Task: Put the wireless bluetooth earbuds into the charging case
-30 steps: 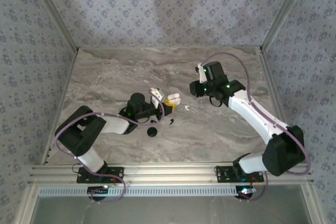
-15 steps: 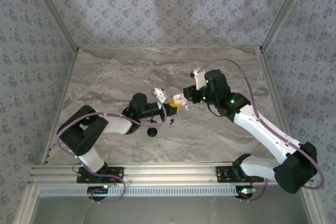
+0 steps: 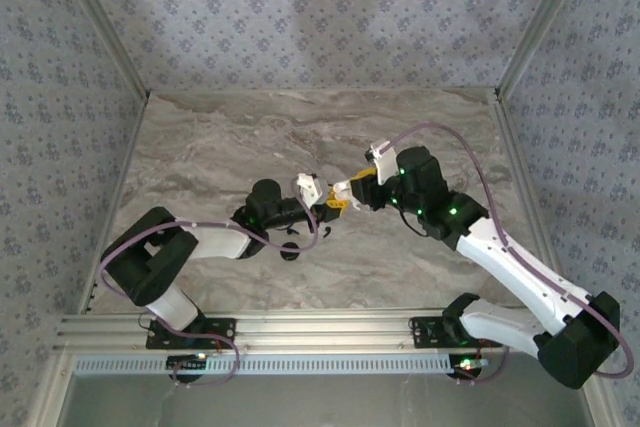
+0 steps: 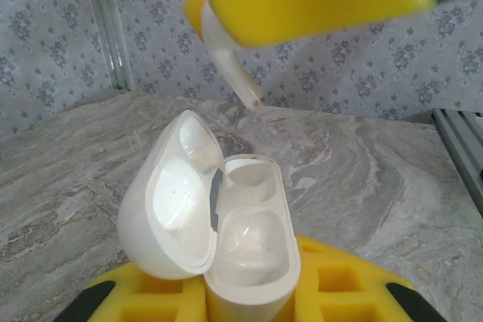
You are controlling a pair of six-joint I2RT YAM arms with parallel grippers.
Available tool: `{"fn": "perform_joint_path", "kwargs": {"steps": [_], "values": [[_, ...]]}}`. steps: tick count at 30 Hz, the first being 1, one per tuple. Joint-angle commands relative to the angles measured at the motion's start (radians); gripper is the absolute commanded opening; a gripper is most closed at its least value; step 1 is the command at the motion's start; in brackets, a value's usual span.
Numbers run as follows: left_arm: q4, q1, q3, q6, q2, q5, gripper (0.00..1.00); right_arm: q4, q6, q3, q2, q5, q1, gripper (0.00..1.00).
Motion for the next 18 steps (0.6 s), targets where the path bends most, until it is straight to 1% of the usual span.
{"fn": "perform_joint_path", "kwargs": {"steps": [1,7,18], "values": [[0.011,-0.006,0.001,0.02,-0.038,-0.021,0.16,-0.002,-0.012,-0.018,-0.002,0.012,0.009,0.27],[0.035,-0.006,-0.01,-0.005,-0.045,-0.042,0.16,0.003,-0.012,-0.023,0.008,0.016,0.012,0.27],[0.019,-0.005,-0.007,-0.013,-0.06,-0.021,0.16,0.054,-0.01,-0.024,0.025,0.042,0.014,0.26]]}}
